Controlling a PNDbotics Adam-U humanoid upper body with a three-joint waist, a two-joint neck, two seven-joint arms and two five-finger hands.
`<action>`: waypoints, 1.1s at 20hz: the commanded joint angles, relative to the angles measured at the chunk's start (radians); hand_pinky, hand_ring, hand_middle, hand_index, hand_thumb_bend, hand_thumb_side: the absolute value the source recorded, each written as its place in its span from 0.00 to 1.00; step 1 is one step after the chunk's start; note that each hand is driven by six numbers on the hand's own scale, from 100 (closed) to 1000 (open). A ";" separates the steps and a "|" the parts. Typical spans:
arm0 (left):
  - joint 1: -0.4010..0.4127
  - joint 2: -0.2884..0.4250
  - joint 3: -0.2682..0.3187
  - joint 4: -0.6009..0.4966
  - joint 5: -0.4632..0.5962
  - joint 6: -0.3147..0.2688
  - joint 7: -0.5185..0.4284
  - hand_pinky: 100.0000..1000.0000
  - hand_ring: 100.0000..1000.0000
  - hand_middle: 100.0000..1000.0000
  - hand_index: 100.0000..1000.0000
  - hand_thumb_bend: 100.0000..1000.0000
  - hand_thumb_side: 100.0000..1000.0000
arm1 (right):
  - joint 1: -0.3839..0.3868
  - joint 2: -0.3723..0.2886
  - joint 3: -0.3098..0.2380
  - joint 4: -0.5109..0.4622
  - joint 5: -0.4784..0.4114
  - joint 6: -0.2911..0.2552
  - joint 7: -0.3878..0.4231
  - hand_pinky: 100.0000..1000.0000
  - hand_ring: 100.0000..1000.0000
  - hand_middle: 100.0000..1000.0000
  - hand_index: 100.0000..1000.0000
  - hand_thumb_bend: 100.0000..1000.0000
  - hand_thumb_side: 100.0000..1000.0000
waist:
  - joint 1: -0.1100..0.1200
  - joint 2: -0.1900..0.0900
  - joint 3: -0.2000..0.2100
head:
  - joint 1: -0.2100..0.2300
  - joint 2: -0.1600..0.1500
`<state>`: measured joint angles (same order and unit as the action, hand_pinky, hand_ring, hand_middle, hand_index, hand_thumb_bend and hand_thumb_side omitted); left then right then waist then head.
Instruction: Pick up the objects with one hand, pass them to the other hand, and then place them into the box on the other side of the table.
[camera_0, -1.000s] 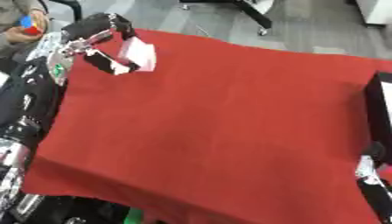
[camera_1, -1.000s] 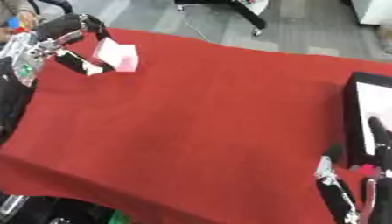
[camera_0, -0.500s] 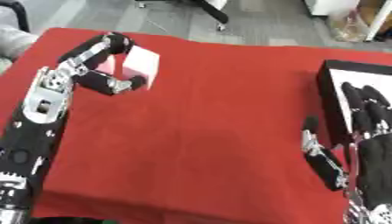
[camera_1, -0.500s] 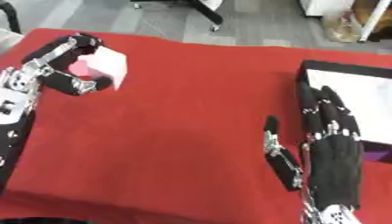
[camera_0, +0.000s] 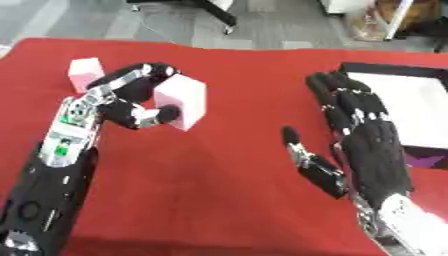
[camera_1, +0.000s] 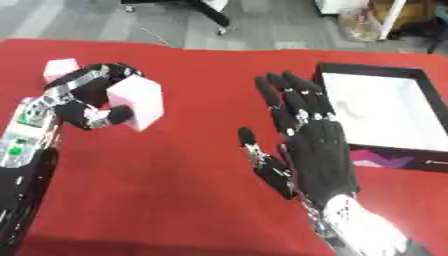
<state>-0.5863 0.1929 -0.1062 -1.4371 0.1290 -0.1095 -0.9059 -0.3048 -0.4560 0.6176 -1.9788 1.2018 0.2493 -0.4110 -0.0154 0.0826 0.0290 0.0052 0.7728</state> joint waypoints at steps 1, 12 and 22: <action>-0.023 -0.010 -0.042 -0.020 0.022 0.027 -0.001 0.69 0.56 0.46 0.60 0.00 0.39 | -0.025 -0.022 -0.002 -0.021 0.001 -0.027 0.030 0.82 0.86 0.84 0.95 0.27 0.20 | -0.001 -0.009 0.000 | -0.010 -0.003; -0.044 -0.059 -0.098 0.031 -0.032 0.004 -0.001 0.69 0.57 0.47 0.61 0.00 0.39 | -0.067 -0.017 0.006 -0.021 -0.031 -0.088 0.075 0.84 0.87 0.86 0.96 0.48 0.25 | -0.004 -0.010 -0.002 | 0.000 -0.003; -0.062 -0.104 -0.110 0.041 -0.027 0.004 -0.001 0.69 0.57 0.47 0.61 0.00 0.38 | -0.076 -0.011 0.027 -0.021 -0.051 -0.108 0.095 0.82 0.87 0.84 0.96 0.47 0.25 | -0.004 -0.008 -0.004 | 0.002 -0.003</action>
<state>-0.6262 0.0941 -0.2143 -1.3815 0.0960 -0.1067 -0.9070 -0.3667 -0.4576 0.6476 -1.9789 1.1580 0.1456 -0.3177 -0.0201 0.0826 0.0260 0.0068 0.7728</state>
